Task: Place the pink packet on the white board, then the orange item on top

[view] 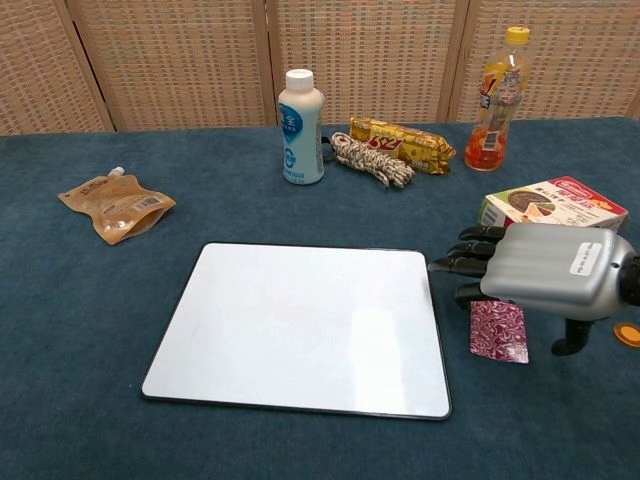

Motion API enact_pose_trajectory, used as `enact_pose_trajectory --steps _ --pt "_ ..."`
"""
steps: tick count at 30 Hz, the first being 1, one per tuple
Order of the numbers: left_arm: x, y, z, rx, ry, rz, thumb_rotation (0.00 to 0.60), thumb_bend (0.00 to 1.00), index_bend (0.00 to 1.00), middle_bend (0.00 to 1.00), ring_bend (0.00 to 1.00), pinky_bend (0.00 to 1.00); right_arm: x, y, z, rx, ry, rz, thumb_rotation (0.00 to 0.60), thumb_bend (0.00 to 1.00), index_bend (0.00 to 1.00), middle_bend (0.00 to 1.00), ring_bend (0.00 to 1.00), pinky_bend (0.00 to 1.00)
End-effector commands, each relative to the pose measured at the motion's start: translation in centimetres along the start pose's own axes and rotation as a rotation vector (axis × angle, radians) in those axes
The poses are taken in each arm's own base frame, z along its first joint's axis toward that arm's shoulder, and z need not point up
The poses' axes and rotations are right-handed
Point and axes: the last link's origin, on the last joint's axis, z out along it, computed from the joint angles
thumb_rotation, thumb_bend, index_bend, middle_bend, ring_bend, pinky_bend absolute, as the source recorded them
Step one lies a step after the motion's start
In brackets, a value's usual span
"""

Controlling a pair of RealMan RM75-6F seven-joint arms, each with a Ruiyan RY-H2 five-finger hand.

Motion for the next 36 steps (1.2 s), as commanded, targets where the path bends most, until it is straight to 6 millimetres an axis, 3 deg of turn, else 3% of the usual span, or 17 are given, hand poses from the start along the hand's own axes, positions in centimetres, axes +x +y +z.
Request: enact_pose_trajectory --steps 1,12,25,36 --pt "-0.02 0.01 0.01 0.000 -0.001 0.000 0.600 0.00 0.00 0.00 0.00 0.00 -0.15 -0.06 0.02 0.001 -0.002 -0.001 0.600 0.05 0.26 0.00 0.00 0.02" --pt "-0.13 0.08 0.08 0.001 -0.006 0.003 0.600 0.00 0.00 0.00 0.00 0.00 -0.77 -0.26 0.30 0.005 -0.016 0.003 0.600 0.15 0.32 0.00 0.00 0.02" --pt "-0.18 0.05 0.10 0.003 -0.009 0.001 0.600 0.00 0.00 0.00 0.00 0.00 -1.07 -0.35 0.51 0.003 0.021 0.062 0.600 0.22 0.52 0.00 0.00 0.02" --pt "-0.21 0.18 0.07 -0.001 -0.011 0.002 0.600 0.00 0.00 0.00 0.00 0.00 -1.00 -0.33 0.32 0.012 0.055 0.095 0.600 0.26 0.55 0.00 0.00 0.02"
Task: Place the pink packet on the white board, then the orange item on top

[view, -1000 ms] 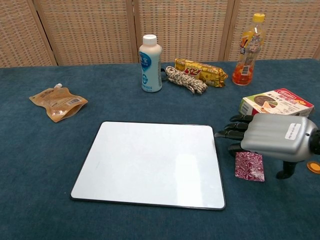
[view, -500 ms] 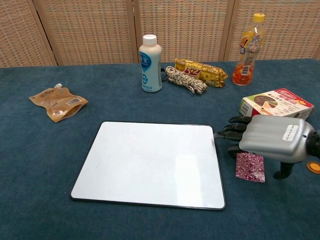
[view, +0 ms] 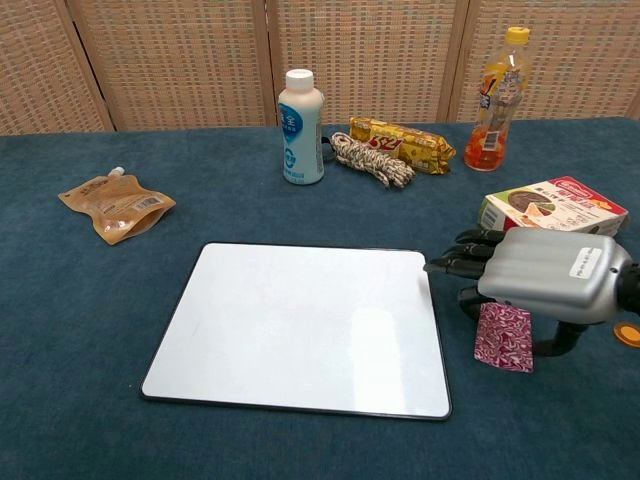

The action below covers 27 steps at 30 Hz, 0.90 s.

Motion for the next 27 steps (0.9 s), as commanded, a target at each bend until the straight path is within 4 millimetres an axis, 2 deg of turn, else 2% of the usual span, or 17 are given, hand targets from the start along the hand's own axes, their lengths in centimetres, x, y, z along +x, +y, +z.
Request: enact_pose_trajectory --steps 1,9,16,22,27 --pt "0.0 0.0 0.0 -0.001 0.000 0.000 0.600 0.00 0.00 0.00 0.00 0.00 0.0 0.0 0.0 0.003 0.005 0.002 0.600 0.26 0.55 0.00 0.00 0.02" --pt "0.1 0.0 0.1 0.001 0.000 -0.001 0.600 0.00 0.00 0.00 0.00 0.00 1.0 0.3 0.2 -0.011 0.041 0.034 0.600 0.26 0.55 0.00 0.00 0.02" --pt "0.1 -0.1 0.1 0.002 -0.001 -0.005 0.600 0.00 0.00 0.00 0.00 0.00 4.3 1.0 1.2 -0.035 0.116 0.063 0.600 0.26 0.55 0.00 0.00 0.02" --pt "0.3 -0.2 0.1 0.002 0.002 -0.012 0.600 0.00 0.00 0.00 0.00 0.00 7.2 0.9 3.1 -0.042 0.149 0.062 0.600 0.26 0.55 0.00 0.00 0.02" --pt "0.3 -0.3 0.2 0.004 -0.003 -0.017 0.600 0.00 0.00 0.00 0.00 0.00 9.5 -0.8 5.8 -0.036 0.159 0.050 0.600 0.26 0.55 0.00 0.00 0.02"
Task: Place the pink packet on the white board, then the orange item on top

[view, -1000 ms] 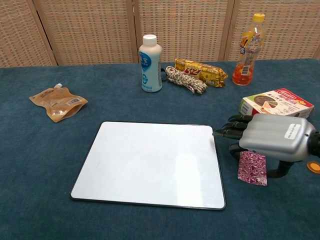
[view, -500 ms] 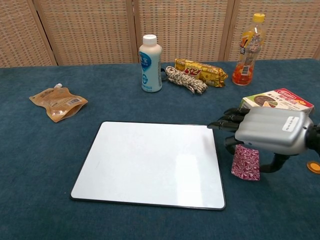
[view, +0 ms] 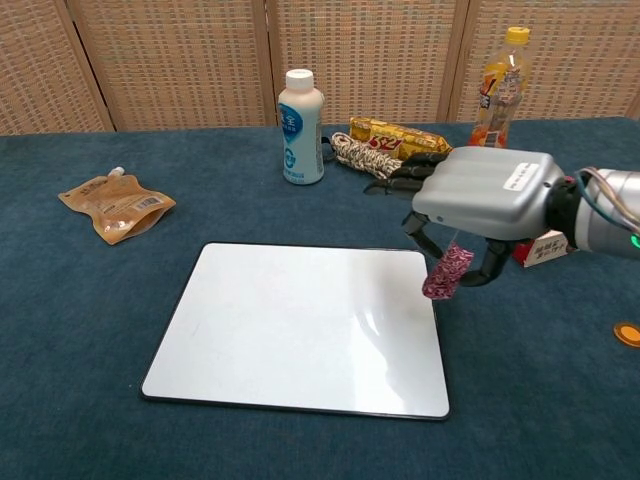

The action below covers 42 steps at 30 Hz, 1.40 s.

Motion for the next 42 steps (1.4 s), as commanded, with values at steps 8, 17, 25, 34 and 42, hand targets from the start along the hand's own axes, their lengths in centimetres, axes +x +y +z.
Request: enact_pose_trajectory --steps 8,17,25,34,42 --pt "0.1 -0.5 0.3 0.005 -0.010 -0.014 0.600 0.00 0.00 0.00 0.00 0.00 3.0 -6.6 5.9 0.037 0.011 -0.040 0.600 0.26 0.55 0.00 0.00 0.02" --pt "0.3 -0.8 0.4 0.006 -0.014 -0.031 0.600 0.00 0.00 0.00 0.00 0.00 3.1 -8.8 7.1 -0.015 -0.022 -0.058 0.600 0.10 0.01 0.00 0.00 0.02" --pt "0.3 -0.9 0.3 0.002 -0.012 -0.032 0.600 0.00 0.00 0.00 0.00 0.00 5.0 -7.6 6.1 -0.092 0.018 -0.023 0.600 0.05 0.00 0.00 0.00 0.03" --pt "0.2 -0.4 0.1 -0.010 -0.012 -0.019 0.600 0.00 0.00 0.00 0.00 0.00 3.8 -2.2 0.4 -0.162 -0.032 0.015 0.600 0.08 0.21 0.00 0.00 0.03" --pt "0.0 0.0 0.0 -0.016 -0.010 -0.008 0.600 0.00 0.00 0.00 0.00 0.00 -1.1 4.1 -6.8 -0.300 -0.141 0.193 0.600 0.24 0.32 0.00 0.00 0.03"
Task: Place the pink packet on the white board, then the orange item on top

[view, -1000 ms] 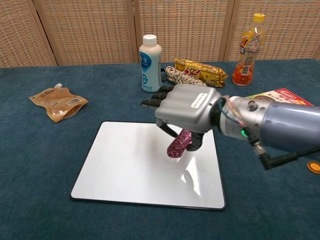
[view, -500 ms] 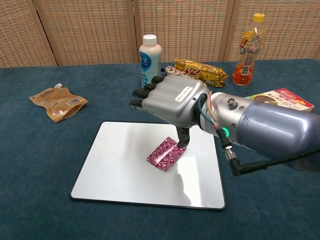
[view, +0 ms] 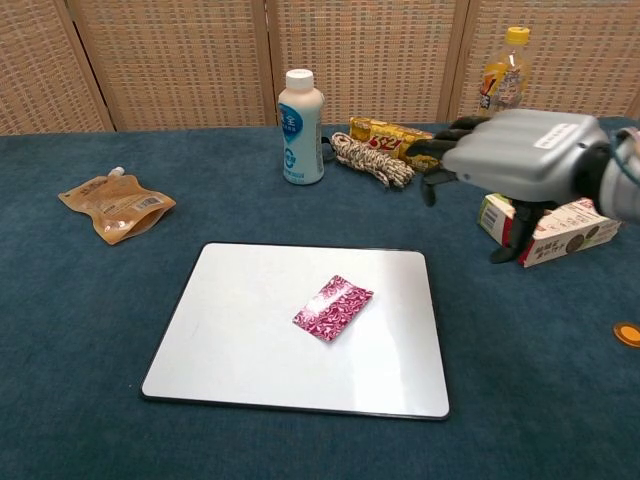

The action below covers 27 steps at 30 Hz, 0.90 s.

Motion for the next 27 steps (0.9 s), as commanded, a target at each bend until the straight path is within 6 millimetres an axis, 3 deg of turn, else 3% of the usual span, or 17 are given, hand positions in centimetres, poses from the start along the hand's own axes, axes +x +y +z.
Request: enact_pose_trajectory --steps 1,7,13,20,27 --pt "0.0 0.1 0.0 -0.001 0.002 0.002 0.600 0.00 0.00 0.00 0.00 0.00 -3.6 4.7 -4.1 -0.083 -0.083 0.120 0.600 0.27 0.33 0.00 0.00 0.03" --pt "-0.2 0.4 -0.1 -0.005 0.000 0.009 0.600 0.00 0.00 0.00 0.00 0.00 -7.8 7.9 -8.2 -0.103 -0.121 0.211 0.600 0.31 0.37 0.00 0.00 0.03" --pt "-0.3 0.6 -0.1 -0.008 -0.004 0.016 0.600 0.00 0.00 0.00 0.00 0.00 -11.1 8.6 -10.3 -0.109 -0.134 0.273 0.600 0.31 0.38 0.00 0.00 0.03" --pt "-0.4 0.7 -0.1 -0.011 -0.006 0.020 0.600 0.00 0.00 0.00 0.00 0.00 -13.6 8.4 -11.1 -0.105 -0.134 0.328 0.600 0.33 0.38 0.00 0.00 0.03" --pt "-0.4 0.7 -0.2 -0.011 -0.007 0.020 0.600 0.00 0.00 0.00 0.00 0.00 -14.2 7.8 -10.5 -0.092 -0.117 0.347 0.600 0.36 0.38 0.00 0.00 0.03"
